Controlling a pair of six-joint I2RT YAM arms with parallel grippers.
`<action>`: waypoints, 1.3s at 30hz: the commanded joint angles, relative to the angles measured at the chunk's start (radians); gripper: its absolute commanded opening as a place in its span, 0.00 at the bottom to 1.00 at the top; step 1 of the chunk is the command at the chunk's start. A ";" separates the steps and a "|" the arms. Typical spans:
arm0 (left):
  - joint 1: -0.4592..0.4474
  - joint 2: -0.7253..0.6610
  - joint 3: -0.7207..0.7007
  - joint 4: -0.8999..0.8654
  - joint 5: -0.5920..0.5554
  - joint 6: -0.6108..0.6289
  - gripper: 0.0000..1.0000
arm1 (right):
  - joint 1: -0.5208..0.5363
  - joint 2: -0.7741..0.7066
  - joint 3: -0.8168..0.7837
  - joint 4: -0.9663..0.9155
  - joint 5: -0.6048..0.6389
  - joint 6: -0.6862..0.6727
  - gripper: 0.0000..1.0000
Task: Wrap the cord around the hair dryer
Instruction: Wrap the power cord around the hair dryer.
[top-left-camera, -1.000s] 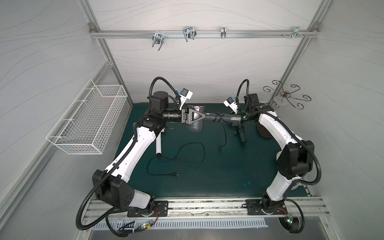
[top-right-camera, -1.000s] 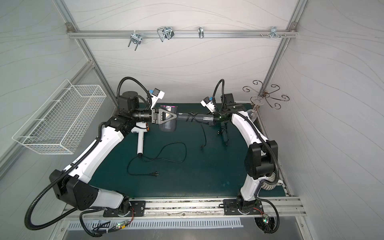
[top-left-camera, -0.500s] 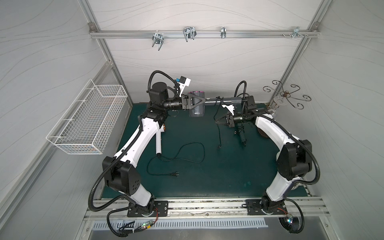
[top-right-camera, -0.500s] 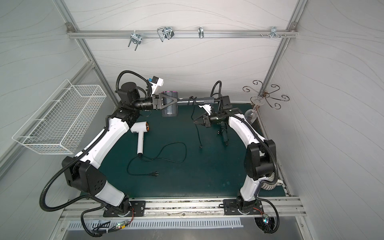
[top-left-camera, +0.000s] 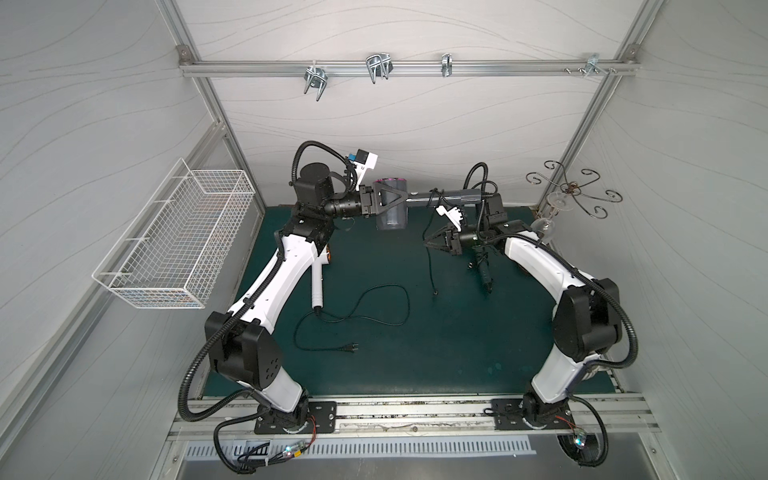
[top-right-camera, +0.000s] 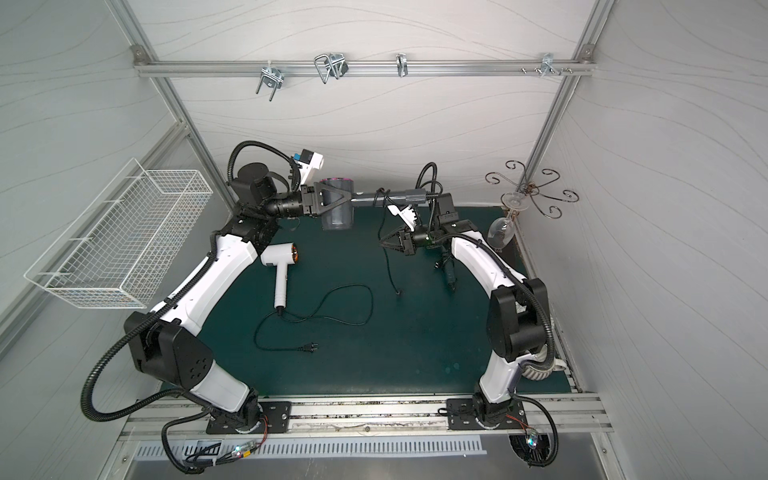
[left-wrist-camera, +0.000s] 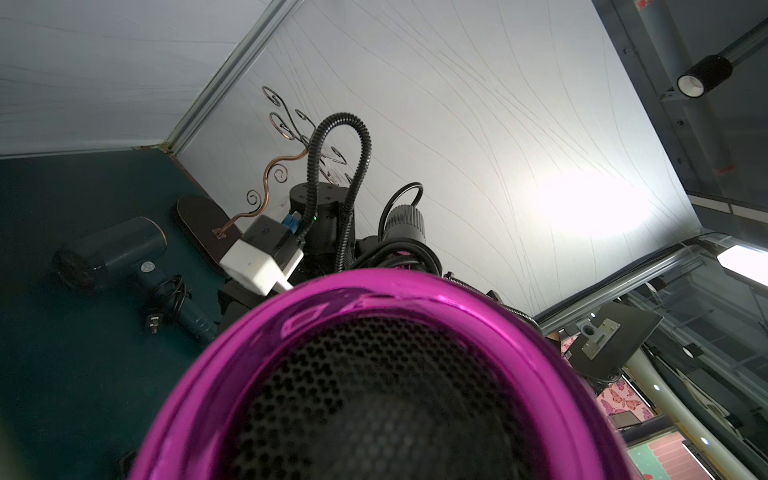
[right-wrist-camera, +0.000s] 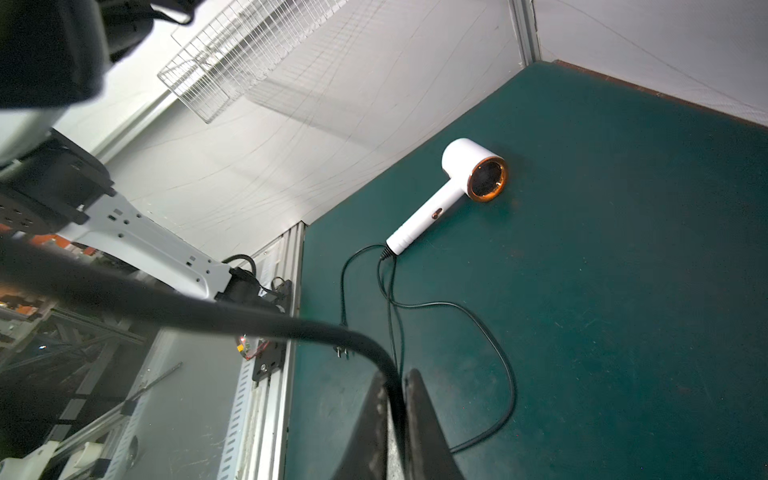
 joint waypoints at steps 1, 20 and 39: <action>0.003 -0.029 0.117 0.292 0.028 -0.050 0.00 | 0.015 0.013 -0.038 -0.032 0.049 -0.002 0.15; 0.011 -0.032 0.114 0.357 0.015 -0.104 0.00 | 0.063 0.013 -0.119 0.144 0.126 0.065 0.34; 0.074 -0.037 0.089 0.470 -0.016 -0.194 0.00 | 0.011 -0.025 -0.324 0.449 0.064 0.306 0.20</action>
